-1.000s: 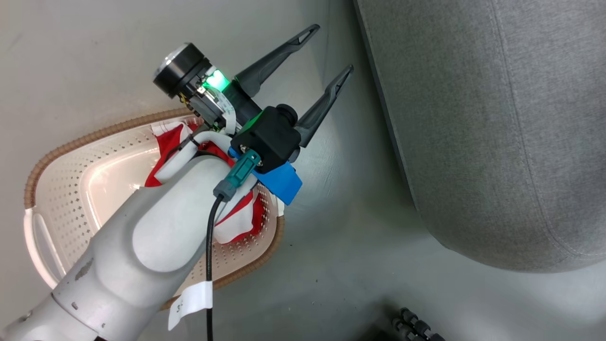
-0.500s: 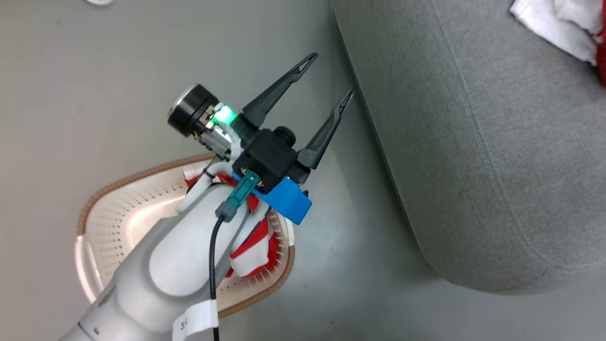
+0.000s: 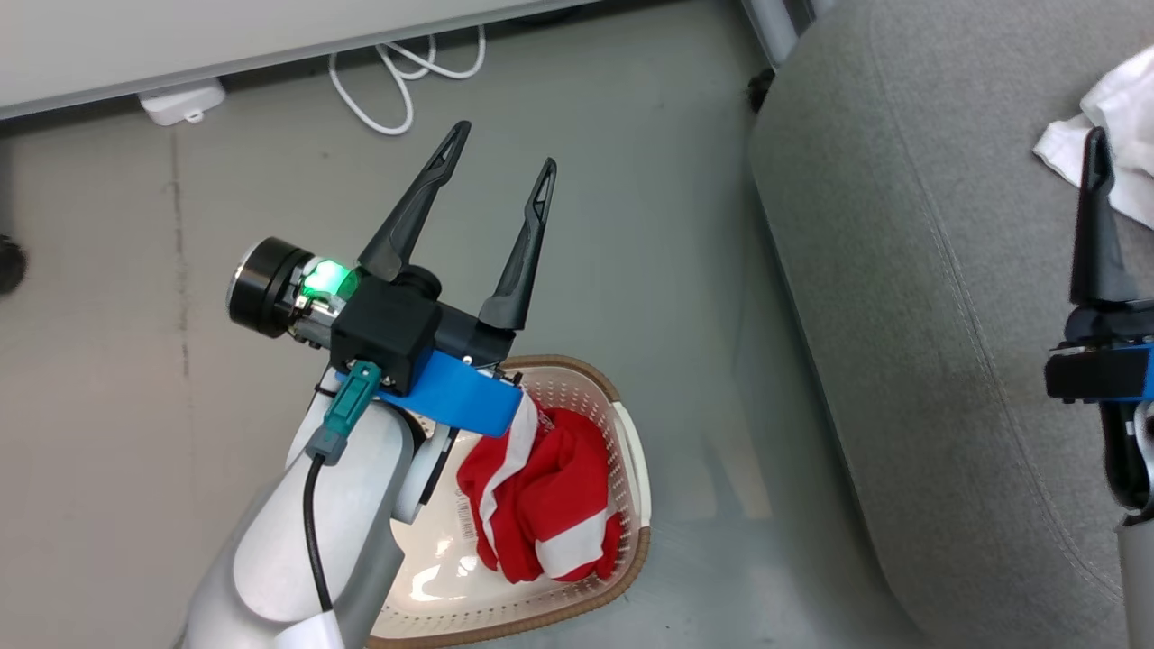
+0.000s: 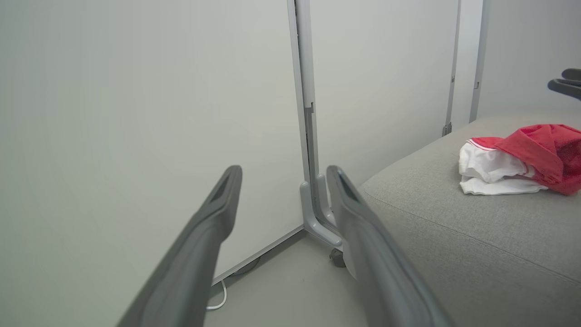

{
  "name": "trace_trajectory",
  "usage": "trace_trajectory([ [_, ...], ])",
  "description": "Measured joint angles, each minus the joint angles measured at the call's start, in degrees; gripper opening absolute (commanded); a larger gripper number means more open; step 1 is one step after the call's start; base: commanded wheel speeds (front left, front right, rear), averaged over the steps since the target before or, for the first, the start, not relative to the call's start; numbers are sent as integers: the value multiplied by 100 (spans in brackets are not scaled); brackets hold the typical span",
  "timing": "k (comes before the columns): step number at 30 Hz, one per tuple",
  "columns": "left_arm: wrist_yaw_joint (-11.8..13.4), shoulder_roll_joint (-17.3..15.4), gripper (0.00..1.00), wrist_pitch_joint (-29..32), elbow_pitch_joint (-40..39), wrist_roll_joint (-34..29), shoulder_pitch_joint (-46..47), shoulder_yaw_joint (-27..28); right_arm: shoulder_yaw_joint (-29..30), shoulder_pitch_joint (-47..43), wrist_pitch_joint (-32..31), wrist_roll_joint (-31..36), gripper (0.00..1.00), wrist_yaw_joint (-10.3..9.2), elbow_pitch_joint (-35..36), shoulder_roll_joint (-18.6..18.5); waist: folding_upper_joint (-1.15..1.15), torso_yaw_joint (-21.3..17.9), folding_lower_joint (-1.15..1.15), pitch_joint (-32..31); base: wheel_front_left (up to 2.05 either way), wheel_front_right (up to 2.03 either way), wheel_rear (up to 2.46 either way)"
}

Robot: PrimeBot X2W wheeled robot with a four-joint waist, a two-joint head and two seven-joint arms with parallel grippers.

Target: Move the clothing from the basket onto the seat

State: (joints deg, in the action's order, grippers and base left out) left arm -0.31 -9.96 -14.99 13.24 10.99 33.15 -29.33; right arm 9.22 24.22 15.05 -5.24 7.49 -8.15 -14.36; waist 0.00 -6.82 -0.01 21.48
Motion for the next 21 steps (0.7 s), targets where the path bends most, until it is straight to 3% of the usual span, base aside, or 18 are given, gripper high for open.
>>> trace_trajectory([
  [11,36,189,100,-2,-143,-110,-849,1060,-922,-187,0,-4,100,0,-73,204,0,784,0,-741,0,0,0],
  [21,-48,334,100,-2,-120,-260,-1585,1780,-979,-750,0,-81,100,0,-233,433,0,1182,-1,-1281,0,0,0],
])
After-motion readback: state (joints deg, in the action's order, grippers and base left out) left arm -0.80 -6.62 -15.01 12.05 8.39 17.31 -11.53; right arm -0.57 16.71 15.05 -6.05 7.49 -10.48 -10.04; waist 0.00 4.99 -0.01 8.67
